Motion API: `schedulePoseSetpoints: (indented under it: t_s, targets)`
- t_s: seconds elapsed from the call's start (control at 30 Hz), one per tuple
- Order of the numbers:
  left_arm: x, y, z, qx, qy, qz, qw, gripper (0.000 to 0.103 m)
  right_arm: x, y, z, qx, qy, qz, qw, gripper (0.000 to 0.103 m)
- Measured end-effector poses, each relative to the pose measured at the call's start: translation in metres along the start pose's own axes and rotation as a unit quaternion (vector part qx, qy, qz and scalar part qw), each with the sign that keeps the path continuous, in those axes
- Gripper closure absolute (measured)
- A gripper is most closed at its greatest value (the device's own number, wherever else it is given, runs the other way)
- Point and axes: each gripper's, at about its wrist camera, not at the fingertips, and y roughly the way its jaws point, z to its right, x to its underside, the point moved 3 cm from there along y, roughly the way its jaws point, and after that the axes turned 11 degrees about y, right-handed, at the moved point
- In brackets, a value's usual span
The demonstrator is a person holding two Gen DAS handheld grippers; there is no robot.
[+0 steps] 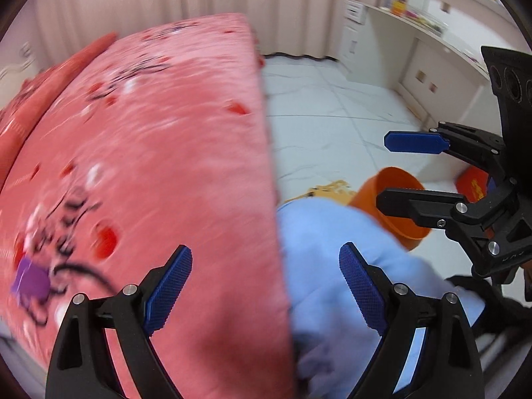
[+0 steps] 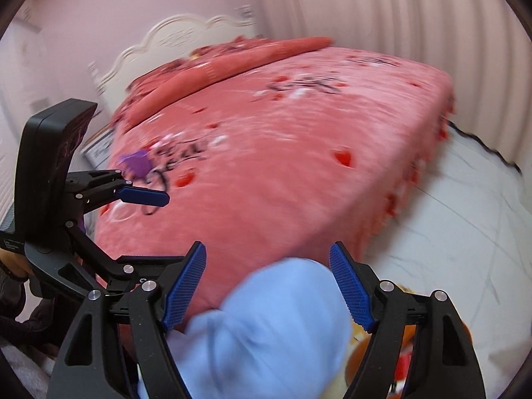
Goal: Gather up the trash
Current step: 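Move both tools back over the last items on the bed, then grasp the purple silicone cup with the left tool while the right tool grasps the pink clip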
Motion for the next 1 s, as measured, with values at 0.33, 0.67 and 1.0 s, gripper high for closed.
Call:
schedulePoseSetpoints:
  t_s: [0.33, 0.67, 1.0]
  targets:
    - [0.077, -0.038, -0.109, -0.079, -0.131, -0.007, 0.9881, 0.014, -0.033, 0.072, -0.111, -0.074, -0.095, -0.036, 0.992, 0.027]
    - [0.129, -0.041, -0.220, -0.126, -0.215, -0.023, 0.9683, 0.014, -0.054, 0.129, -0.177, -0.107, -0.132, -0.066, 0.983, 0.027]
    - [0.139, -0.002, -0.283, -0.112, -0.233, -0.043, 0.9650, 0.014, -0.070, 0.180, -0.187, -0.099, -0.129, -0.094, 0.982, 0.027]
